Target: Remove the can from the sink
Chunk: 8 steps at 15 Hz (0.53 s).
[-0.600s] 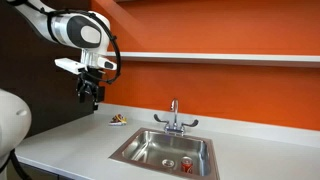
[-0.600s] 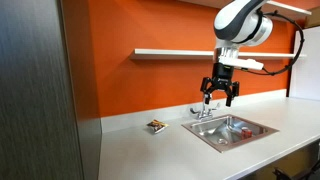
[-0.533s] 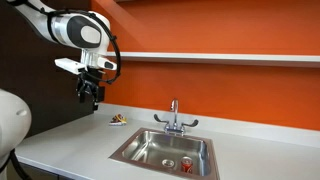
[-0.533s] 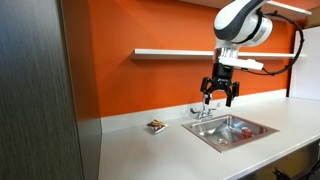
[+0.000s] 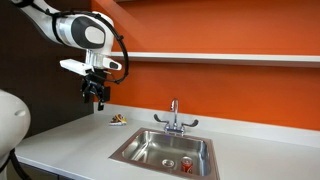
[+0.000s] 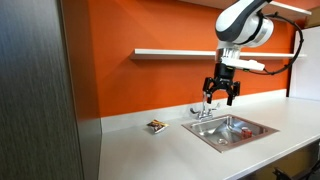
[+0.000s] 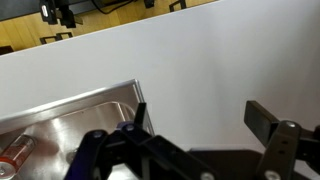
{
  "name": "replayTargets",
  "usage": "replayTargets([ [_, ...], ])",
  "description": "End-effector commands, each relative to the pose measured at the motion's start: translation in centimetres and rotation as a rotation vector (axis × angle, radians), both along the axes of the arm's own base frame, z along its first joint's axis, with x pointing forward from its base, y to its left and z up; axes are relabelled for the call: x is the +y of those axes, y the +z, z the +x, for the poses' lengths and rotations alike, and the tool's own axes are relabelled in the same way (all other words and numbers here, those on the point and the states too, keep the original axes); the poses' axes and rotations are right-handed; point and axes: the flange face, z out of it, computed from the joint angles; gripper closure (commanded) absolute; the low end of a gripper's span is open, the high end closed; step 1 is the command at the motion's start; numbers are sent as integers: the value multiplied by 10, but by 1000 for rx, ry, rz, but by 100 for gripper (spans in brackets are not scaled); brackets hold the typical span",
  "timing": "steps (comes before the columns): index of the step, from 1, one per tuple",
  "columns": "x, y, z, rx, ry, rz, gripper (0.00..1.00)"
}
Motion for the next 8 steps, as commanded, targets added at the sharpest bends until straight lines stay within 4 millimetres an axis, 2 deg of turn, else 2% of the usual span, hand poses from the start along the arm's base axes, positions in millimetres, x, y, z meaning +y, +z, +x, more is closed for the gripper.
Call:
replayTargets([
  [1, -27, 5, 10, -48, 22, -20, 0],
  [8, -87, 8, 19, -94, -82, -84, 0],
])
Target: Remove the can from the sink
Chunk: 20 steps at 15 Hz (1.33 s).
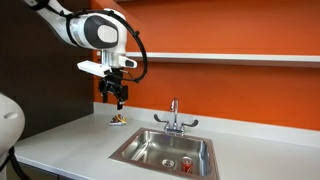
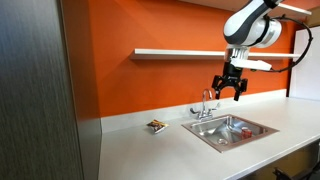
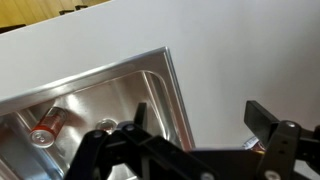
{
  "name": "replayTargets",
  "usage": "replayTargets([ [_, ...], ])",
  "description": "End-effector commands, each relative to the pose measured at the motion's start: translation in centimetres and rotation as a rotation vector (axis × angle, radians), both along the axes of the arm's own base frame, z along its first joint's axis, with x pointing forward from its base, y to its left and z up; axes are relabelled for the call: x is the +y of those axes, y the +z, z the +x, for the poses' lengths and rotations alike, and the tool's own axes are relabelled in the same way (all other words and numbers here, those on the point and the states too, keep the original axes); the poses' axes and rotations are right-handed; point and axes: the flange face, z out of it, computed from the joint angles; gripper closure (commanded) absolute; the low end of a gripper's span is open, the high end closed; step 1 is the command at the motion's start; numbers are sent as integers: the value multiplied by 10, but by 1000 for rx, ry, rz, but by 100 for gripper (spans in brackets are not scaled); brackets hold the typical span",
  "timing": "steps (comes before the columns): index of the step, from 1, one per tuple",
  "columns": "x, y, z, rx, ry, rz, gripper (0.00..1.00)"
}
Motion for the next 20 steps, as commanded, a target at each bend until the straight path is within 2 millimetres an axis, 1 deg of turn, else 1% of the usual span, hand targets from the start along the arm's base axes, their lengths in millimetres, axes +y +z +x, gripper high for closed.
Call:
replayTargets([
  [1, -35, 2, 9, -7, -52, -36, 0],
  [6, -88, -11, 12, 6, -162, -43, 0],
  [10, -127, -36, 11, 31, -267, -16, 0],
  [14, -153, -59, 12, 39, -334, -14, 0],
  [17, -171, -74, 19, 37, -365, -27, 0],
  [20, -185, -92, 26, 35, -395, -35, 0],
])
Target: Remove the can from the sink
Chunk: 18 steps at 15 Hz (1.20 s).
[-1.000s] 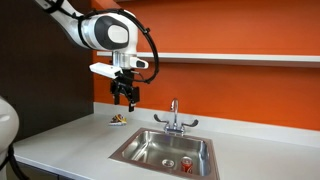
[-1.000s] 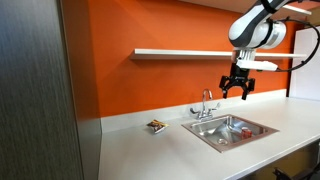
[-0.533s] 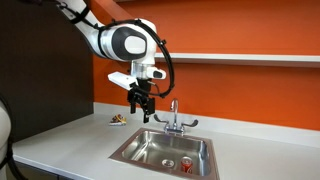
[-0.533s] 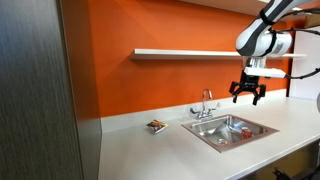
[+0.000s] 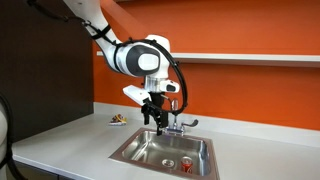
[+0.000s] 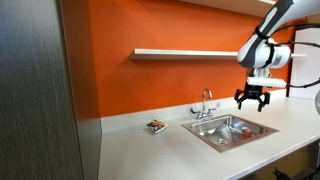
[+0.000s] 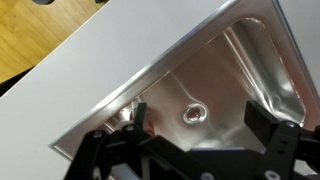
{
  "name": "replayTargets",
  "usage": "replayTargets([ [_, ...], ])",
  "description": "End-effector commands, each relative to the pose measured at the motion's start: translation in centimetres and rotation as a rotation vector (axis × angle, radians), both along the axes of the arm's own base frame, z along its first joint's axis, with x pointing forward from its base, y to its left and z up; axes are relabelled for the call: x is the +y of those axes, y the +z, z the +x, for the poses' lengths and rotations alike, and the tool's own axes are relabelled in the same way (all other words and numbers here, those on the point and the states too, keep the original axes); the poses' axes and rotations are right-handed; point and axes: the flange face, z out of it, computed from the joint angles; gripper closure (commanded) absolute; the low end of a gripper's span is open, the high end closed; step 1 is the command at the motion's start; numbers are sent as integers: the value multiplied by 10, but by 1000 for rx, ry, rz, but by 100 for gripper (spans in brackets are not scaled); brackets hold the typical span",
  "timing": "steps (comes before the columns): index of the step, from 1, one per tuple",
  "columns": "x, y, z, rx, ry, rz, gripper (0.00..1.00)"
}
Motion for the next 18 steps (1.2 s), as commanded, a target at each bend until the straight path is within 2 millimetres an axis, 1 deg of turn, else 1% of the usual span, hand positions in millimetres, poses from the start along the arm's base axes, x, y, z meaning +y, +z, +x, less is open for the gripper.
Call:
replayTargets([
  [1, -22, -21, 14, 4, -35, -16, 0],
  [3, -25, -30, 15, 11, -43, 5, 0],
  [4, -16, -24, 8, 12, -41, -6, 0],
  [5, -18, -30, 9, 21, -49, 0, 0],
  [7, -20, -34, 11, 29, -54, 2, 0],
  [14, -20, -35, 15, 30, -60, -7, 0],
  [18, -32, -48, 22, 47, -93, -24, 0],
])
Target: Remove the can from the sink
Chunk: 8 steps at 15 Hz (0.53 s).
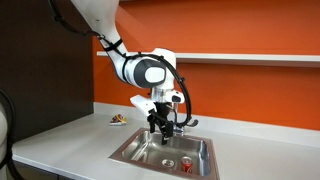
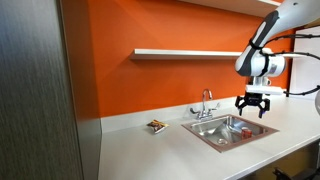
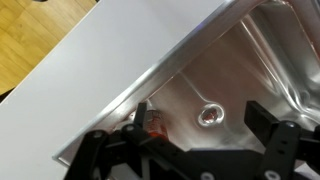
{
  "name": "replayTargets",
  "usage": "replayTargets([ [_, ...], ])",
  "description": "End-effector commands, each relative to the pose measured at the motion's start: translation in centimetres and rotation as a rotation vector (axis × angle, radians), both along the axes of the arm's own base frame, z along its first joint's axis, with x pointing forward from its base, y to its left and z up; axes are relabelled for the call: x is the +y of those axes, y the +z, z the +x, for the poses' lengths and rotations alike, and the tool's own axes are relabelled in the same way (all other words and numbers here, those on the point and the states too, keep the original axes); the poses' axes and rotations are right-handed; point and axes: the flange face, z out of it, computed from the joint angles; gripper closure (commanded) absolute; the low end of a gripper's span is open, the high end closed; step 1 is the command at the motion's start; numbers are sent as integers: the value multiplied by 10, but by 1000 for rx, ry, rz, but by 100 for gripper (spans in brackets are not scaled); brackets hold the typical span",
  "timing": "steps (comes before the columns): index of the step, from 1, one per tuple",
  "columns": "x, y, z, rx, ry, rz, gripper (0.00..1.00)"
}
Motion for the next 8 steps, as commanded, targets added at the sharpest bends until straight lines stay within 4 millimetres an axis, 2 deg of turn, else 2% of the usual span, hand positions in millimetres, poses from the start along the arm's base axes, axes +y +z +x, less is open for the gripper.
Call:
replayTargets([
  [1, -14, -12, 11, 18, -31, -20, 0],
  [8, -45, -33, 36, 44, -46, -28, 0],
])
